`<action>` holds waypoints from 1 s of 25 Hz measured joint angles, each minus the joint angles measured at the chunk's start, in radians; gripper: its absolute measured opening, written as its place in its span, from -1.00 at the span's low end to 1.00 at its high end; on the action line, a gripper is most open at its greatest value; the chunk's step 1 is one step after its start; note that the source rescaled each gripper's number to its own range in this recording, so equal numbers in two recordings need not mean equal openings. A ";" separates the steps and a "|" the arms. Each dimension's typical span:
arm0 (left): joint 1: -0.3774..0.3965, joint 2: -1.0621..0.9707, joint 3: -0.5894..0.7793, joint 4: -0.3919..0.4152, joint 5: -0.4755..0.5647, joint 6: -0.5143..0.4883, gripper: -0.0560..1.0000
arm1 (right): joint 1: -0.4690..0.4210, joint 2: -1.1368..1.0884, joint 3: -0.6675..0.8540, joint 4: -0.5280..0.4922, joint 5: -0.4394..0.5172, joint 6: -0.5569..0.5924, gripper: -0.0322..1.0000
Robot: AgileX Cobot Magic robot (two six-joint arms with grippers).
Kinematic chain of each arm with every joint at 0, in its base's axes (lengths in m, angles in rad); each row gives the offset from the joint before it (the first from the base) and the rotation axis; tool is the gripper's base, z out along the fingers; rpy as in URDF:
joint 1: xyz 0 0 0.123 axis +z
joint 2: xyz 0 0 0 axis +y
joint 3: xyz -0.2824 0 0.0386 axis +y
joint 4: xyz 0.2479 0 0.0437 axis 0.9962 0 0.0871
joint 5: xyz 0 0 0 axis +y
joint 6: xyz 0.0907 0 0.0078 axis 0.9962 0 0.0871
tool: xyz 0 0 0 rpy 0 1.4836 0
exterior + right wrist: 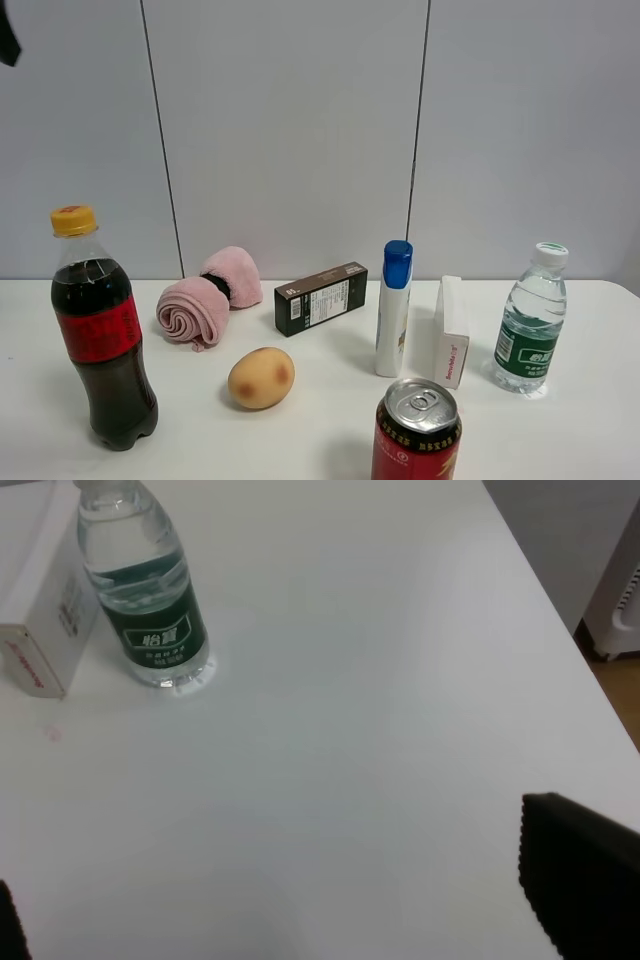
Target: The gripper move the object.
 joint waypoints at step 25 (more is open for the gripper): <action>0.101 -1.184 0.728 -0.145 0.396 -0.100 0.99 | 0.000 0.000 0.000 0.000 0.000 0.000 1.00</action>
